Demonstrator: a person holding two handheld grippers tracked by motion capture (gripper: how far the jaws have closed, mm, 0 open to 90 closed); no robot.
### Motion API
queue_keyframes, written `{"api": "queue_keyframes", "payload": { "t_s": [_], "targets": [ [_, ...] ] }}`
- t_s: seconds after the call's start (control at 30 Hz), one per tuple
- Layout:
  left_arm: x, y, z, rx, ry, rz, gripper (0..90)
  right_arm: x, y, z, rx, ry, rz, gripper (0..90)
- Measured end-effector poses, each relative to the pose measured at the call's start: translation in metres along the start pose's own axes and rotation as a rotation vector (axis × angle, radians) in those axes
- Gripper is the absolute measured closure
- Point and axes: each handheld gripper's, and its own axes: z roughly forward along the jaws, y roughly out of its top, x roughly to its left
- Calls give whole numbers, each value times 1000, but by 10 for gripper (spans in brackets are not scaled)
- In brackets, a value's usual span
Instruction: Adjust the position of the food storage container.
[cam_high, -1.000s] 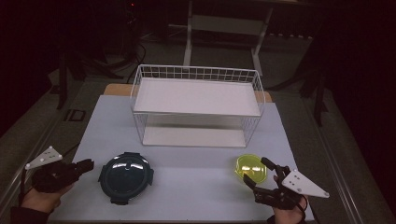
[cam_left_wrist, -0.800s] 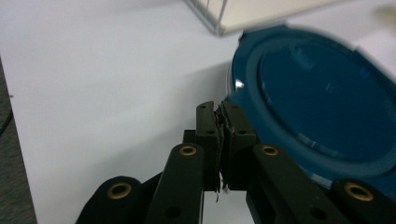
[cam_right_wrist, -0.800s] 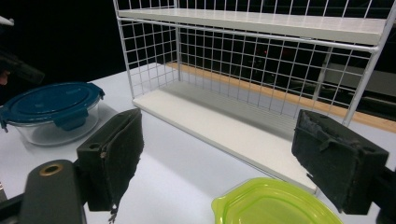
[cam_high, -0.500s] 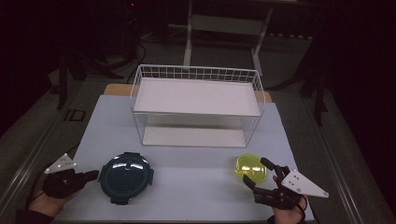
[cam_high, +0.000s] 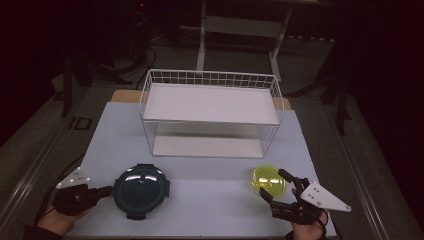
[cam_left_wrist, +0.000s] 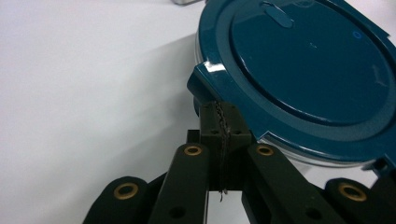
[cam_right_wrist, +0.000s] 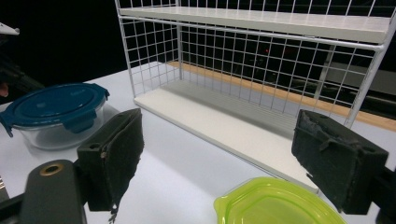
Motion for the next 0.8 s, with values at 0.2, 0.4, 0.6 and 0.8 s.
{"api": "queue_keyframes", "payload": {
  "t_s": [0.2,0.4,0.6,0.8],
  "targets": [
    [-21,6,10,22,-62,44,888,0,0,0,0,2,1,164],
    [-28,8,17,20,-75,48,887,0,0,0,2,3,-1,164],
    [-29,9,12,7,-100,43,885,-1,0,-1,-1,0,2,164],
    [-33,11,12,17,-91,44,887,0,0,0,1,3,0,165]
  ]
}}
